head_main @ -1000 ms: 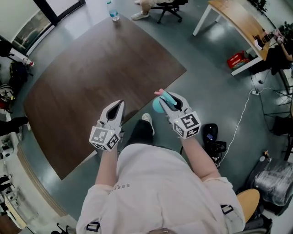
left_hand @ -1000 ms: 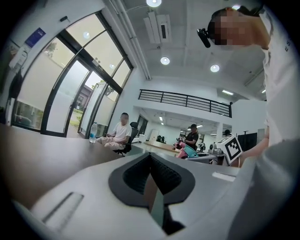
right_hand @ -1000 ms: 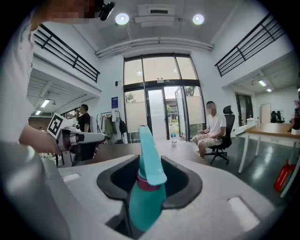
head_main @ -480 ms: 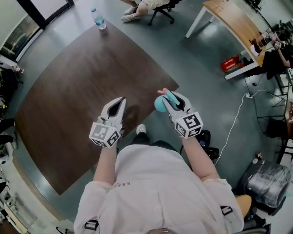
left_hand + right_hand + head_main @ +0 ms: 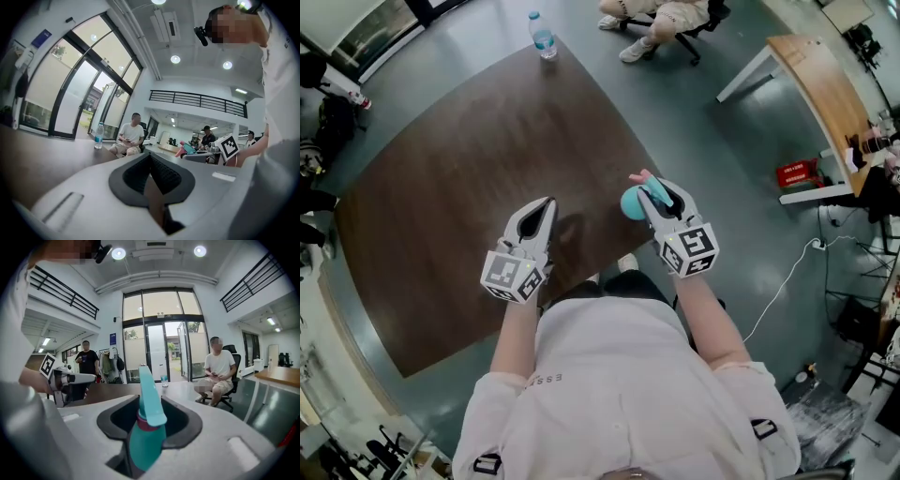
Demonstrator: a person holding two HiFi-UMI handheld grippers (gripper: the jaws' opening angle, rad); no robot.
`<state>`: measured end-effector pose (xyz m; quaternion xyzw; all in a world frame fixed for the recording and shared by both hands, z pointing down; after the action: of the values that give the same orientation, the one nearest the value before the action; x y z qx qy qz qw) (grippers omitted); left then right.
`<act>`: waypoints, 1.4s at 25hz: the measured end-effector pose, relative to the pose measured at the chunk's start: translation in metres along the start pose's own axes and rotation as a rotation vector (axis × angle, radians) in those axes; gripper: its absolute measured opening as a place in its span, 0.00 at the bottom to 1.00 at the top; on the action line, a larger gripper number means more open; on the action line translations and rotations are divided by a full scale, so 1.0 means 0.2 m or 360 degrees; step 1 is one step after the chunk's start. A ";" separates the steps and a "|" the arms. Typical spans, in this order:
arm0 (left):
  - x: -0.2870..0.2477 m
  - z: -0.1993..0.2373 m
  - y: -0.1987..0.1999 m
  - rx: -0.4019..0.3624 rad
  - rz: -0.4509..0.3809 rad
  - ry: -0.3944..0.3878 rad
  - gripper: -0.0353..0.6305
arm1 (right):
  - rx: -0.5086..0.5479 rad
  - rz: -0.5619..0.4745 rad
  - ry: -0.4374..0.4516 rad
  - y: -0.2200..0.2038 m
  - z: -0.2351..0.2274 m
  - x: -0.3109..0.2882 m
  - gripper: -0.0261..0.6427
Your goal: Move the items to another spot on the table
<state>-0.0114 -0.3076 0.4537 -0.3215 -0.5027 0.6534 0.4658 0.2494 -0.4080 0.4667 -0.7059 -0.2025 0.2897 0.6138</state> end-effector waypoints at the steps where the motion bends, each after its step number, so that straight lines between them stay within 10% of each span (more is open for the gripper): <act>1: 0.00 0.01 0.00 -0.0006 -0.0003 0.0045 0.08 | 0.0004 0.0011 0.0044 0.00 -0.02 -0.05 0.24; 19: 0.01 -0.02 -0.08 -0.0012 -0.0086 0.0754 0.08 | 0.0245 0.0066 0.0701 -0.11 -0.23 -0.60 0.24; 31: 0.15 -0.05 -0.11 0.0007 -0.0077 0.0867 0.08 | 0.0181 0.0049 0.0637 -0.18 -0.23 -0.61 0.25; 35: 0.17 -0.05 -0.07 -0.0003 -0.0082 0.0813 0.08 | 0.0150 -0.0004 0.0570 -0.13 -0.23 -0.57 0.42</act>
<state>-0.0100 -0.2721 0.4655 -0.4636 -0.3774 0.5384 0.5939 0.1957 -0.5112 0.5135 -0.7164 -0.0770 0.1679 0.6728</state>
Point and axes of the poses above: the fingertips, and each gripper's own axes: x backward along the fingers, z to its left, y out of its top, the point moved 8 cm from there along x, backward along the fingers, and after that the axes turned 7 degrees about -z, right-handed, at the moved point
